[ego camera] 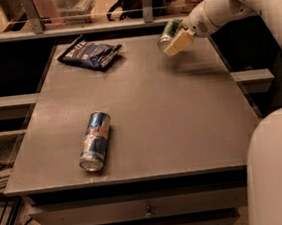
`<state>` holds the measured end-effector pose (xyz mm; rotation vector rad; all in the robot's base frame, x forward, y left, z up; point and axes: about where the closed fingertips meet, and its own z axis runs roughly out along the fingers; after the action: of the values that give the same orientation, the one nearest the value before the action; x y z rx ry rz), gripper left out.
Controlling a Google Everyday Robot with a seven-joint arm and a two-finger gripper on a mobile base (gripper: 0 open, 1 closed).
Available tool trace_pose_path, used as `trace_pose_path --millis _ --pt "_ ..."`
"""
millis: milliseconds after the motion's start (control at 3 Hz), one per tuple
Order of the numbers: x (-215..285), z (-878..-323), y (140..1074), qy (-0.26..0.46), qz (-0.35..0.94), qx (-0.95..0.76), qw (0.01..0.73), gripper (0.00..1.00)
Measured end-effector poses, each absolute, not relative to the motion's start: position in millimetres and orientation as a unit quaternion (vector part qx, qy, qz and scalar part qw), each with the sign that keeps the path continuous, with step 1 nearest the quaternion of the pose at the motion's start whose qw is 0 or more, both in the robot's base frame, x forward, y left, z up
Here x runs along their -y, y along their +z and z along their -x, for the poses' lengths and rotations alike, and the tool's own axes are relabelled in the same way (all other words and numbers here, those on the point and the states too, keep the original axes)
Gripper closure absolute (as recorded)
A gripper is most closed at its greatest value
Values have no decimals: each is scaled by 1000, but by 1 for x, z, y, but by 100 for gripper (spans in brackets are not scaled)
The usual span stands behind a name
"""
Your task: Move green can near redbull can
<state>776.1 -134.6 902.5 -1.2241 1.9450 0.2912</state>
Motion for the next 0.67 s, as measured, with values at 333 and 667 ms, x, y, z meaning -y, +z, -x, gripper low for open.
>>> trace_pose_path --millis 333,667 --pt "124 -741 936 100 523 -747 398 100" --pt "116 -685 954 80 581 -728 355 100"
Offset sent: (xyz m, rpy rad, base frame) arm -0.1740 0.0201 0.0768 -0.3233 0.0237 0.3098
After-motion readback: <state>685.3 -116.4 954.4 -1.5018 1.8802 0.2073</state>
